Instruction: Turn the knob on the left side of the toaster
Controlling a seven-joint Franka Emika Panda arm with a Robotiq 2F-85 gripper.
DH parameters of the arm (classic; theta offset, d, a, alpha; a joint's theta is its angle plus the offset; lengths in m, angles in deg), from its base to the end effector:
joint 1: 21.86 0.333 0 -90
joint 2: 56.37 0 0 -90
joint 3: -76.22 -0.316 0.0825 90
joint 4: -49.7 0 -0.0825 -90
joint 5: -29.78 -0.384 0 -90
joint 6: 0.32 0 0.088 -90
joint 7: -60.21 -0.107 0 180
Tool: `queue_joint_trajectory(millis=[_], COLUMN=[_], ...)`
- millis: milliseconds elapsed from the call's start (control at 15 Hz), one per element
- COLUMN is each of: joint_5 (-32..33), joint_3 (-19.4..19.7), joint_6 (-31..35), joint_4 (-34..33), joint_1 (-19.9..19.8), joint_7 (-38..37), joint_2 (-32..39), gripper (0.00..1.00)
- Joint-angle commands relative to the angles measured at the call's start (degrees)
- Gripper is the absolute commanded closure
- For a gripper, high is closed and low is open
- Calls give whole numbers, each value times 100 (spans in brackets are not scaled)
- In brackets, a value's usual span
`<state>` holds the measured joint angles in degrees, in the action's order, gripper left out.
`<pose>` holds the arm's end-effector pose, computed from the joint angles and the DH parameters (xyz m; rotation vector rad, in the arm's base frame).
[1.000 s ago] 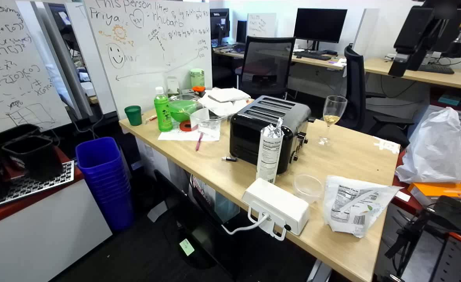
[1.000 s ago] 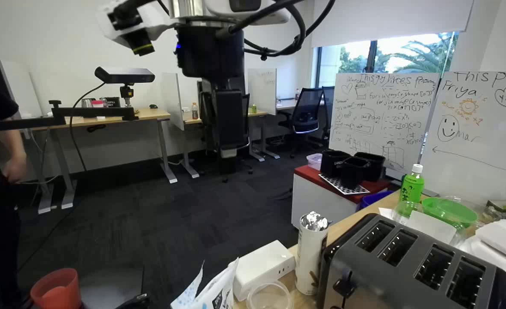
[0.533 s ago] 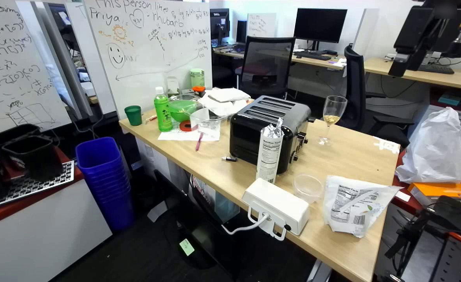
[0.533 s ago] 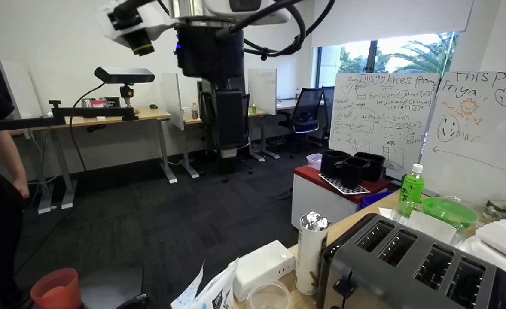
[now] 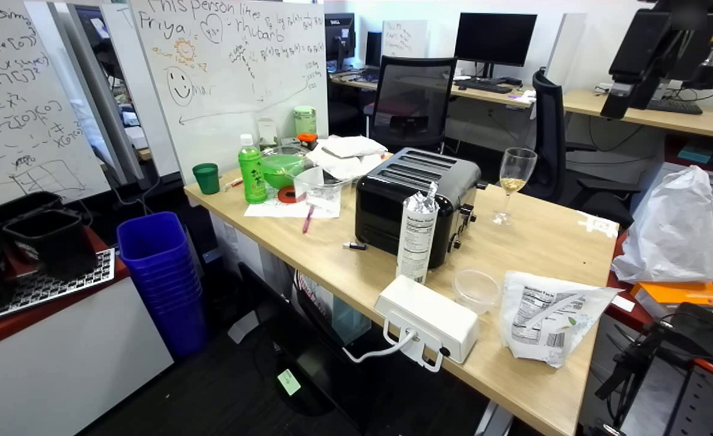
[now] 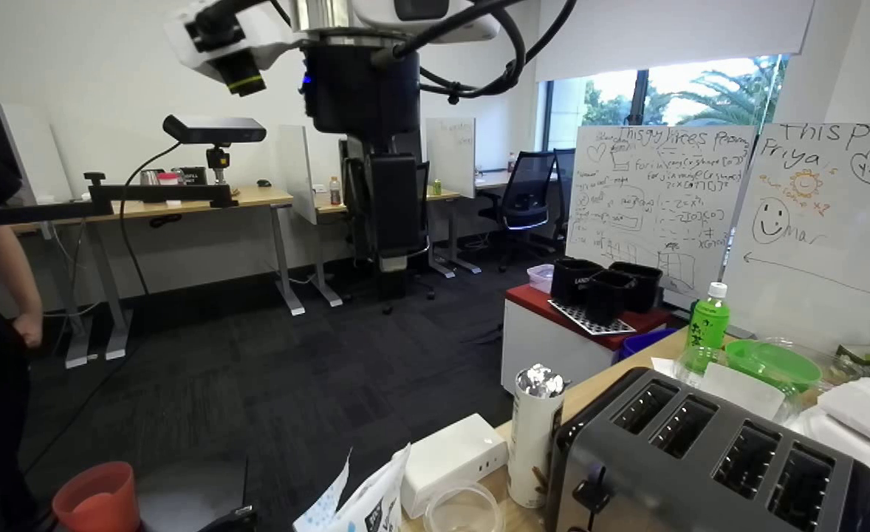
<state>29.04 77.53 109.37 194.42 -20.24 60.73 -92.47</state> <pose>0.3607 0.0024 0.4871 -3.1157 -0.0226 -0.0288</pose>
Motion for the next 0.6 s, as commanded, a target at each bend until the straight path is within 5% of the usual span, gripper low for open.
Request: queue_joint_trajectory(millis=[0,533], joint_5=[-24,-677], joint_3=[-38,128], joint_6=[-14,454], joint_4=[-12,242], joint_1=[-47,-195], joint_7=[24,-681], joint_2=[3,768], gripper=[0,0])
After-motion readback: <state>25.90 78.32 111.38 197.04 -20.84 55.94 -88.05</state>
